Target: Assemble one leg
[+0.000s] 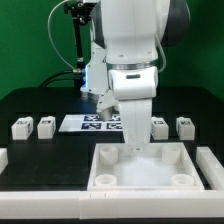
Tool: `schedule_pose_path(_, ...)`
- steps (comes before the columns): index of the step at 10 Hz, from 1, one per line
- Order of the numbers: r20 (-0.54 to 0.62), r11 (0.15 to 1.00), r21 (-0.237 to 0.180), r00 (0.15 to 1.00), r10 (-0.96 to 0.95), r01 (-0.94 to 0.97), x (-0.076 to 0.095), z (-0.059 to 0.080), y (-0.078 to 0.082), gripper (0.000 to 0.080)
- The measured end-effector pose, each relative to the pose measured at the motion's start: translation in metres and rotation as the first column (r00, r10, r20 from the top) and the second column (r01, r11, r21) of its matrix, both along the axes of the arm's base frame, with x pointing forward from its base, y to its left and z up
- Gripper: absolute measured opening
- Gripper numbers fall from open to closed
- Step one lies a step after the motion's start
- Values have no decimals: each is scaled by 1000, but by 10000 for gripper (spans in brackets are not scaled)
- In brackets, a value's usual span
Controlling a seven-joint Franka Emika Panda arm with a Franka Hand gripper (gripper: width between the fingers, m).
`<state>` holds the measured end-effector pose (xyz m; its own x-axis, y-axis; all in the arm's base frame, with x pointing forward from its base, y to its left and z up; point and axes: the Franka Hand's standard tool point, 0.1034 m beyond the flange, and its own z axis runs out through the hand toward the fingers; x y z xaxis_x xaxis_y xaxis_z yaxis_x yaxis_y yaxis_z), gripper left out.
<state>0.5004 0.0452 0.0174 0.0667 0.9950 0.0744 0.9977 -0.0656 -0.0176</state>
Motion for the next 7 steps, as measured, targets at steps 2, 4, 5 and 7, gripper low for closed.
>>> schedule_pose_path(2,-40,1000,1,999,19,-19,3,-1,10,56)
schedule_pose_path(4,-38,999,7,999,33,-32,3,-1,17,57)
schedule_pose_path(5,-30,998,13,998,55,-55,3,-1,17,57)
schedule_pose_path(7,-30,999,15,998,47,-47,3,-1,17,57)
